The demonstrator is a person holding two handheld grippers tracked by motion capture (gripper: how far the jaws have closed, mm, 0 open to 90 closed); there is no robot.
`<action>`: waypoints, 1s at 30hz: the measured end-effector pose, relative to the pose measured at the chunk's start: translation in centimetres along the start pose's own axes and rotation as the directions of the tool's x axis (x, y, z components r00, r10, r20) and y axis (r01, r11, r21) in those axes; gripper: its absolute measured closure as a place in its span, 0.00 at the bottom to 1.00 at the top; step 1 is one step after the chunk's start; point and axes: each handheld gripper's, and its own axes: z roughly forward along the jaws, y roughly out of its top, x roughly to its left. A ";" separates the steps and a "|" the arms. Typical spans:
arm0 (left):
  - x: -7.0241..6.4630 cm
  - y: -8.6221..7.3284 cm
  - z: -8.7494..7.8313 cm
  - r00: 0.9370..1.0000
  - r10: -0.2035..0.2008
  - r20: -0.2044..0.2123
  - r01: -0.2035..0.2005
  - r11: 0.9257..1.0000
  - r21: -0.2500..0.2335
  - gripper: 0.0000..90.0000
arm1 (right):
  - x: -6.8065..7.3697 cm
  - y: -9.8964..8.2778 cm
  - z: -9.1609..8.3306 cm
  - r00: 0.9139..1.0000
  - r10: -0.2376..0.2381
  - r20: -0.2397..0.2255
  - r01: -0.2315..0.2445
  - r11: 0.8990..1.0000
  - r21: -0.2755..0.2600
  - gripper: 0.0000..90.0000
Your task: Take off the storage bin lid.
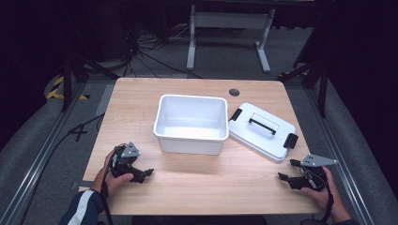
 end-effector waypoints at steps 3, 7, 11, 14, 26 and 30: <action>0.0 0.0 0.0 1.000 -0.003 0.005 0.003 1.000 0.001 0.00 | 0.0 0.0 0.0 1.000 0.003 0.007 -0.003 1.000 0.001 0.22; 0.0 0.0 0.0 1.000 0.001 0.002 -0.001 1.000 -0.001 0.00 | 0.0 0.0 0.0 1.000 0.006 0.011 -0.006 1.000 0.004 0.21; 0.0 0.0 0.0 1.000 -0.002 0.005 0.002 1.000 0.001 0.00 | 0.0 0.0 0.0 1.000 0.009 0.015 -0.009 1.000 0.004 0.20; 0.0 0.0 0.0 1.000 -0.003 0.005 0.003 1.000 0.000 0.00 | 0.0 0.0 0.0 1.000 0.009 0.016 -0.009 1.000 0.004 0.20; 0.0 0.0 0.0 1.000 -0.003 0.005 0.003 1.000 0.001 0.00 | 0.0 0.0 0.1 1.000 0.016 0.025 -0.017 1.000 0.007 0.18; 0.0 0.0 0.0 1.000 -0.002 0.005 0.002 1.000 0.001 0.00 | 0.0 0.0 0.1 0.999 0.020 0.027 -0.020 1.000 0.010 0.17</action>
